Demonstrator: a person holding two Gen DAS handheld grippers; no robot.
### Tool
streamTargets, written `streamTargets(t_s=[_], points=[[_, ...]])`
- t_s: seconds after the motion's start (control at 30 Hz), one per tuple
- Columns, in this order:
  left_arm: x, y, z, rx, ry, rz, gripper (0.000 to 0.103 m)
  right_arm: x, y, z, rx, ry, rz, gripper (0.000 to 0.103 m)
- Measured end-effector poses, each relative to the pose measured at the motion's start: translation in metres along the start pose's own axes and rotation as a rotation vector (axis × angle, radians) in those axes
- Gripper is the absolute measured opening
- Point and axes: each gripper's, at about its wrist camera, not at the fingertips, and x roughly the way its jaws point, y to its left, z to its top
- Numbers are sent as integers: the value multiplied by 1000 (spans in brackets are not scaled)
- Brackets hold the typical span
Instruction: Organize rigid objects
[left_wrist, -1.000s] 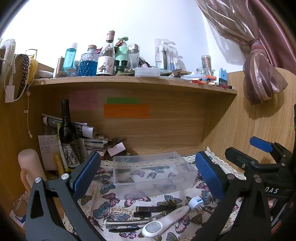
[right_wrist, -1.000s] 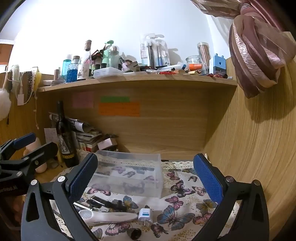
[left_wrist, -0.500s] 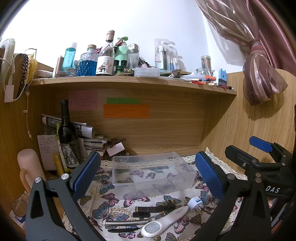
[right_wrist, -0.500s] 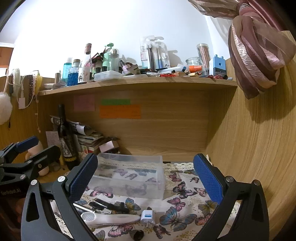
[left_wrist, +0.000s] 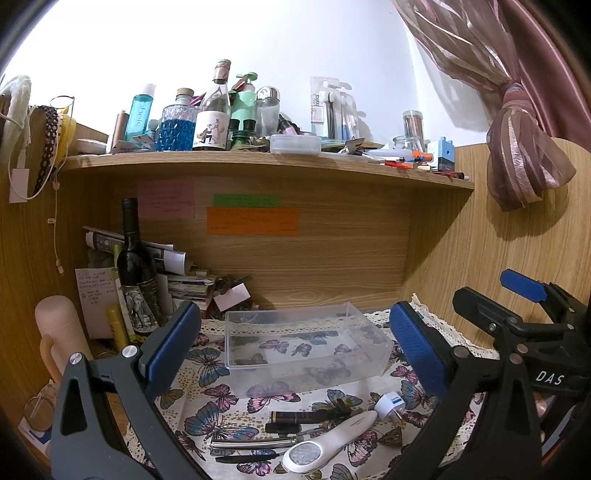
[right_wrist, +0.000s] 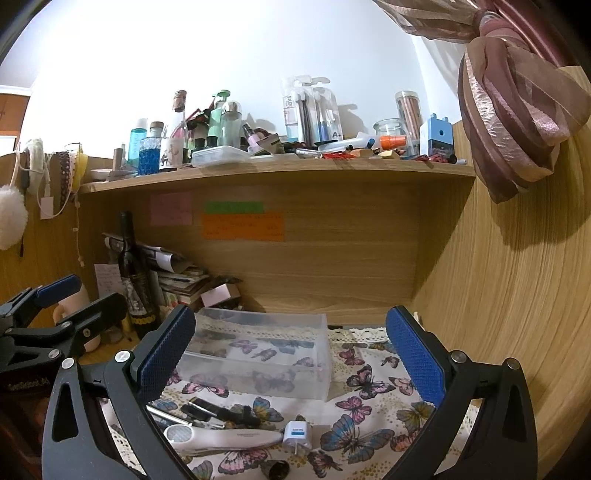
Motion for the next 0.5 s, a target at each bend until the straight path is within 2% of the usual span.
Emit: streamTargets(t_s=[0.5], points=[[1,3,1,1,2,-2,103,-1,1,2,1,-3,0,103]])
